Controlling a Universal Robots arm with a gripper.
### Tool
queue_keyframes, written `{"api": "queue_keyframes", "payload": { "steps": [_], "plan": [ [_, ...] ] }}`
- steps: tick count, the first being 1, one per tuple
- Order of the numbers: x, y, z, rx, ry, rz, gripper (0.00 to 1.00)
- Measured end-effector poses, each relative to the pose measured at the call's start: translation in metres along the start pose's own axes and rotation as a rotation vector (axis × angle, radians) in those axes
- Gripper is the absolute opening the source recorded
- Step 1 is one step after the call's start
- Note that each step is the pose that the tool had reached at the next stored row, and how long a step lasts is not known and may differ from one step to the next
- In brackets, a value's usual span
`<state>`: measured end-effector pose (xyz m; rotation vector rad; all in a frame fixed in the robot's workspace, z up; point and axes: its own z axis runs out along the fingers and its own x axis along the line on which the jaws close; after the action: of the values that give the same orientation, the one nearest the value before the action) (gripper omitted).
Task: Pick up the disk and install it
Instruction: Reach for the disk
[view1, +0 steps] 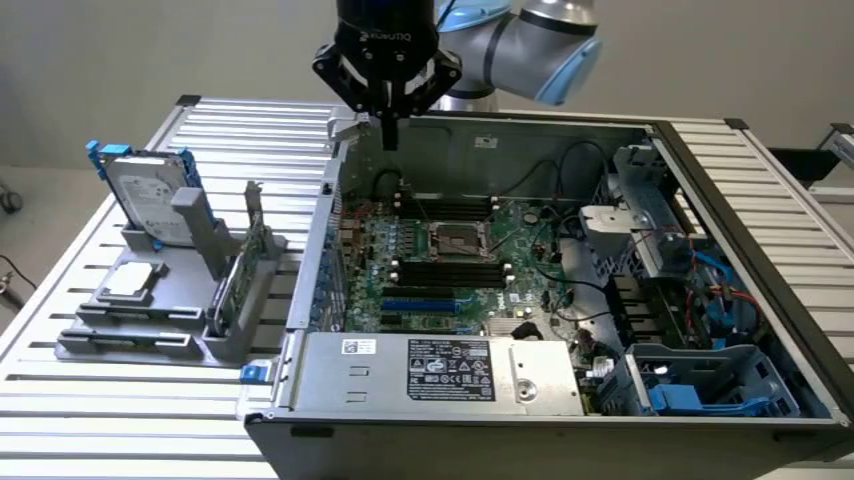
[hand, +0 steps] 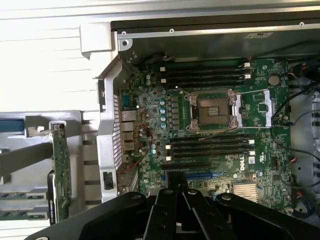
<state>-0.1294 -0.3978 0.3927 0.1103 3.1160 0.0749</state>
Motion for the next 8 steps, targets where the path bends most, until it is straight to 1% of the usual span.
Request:
{"api": "queue_keyframes", "payload": {
  "steps": [8],
  "plan": [
    [0.037,0.0046,-0.0005,-0.0001,-0.0003,0.000,0.11]
  ]
}}
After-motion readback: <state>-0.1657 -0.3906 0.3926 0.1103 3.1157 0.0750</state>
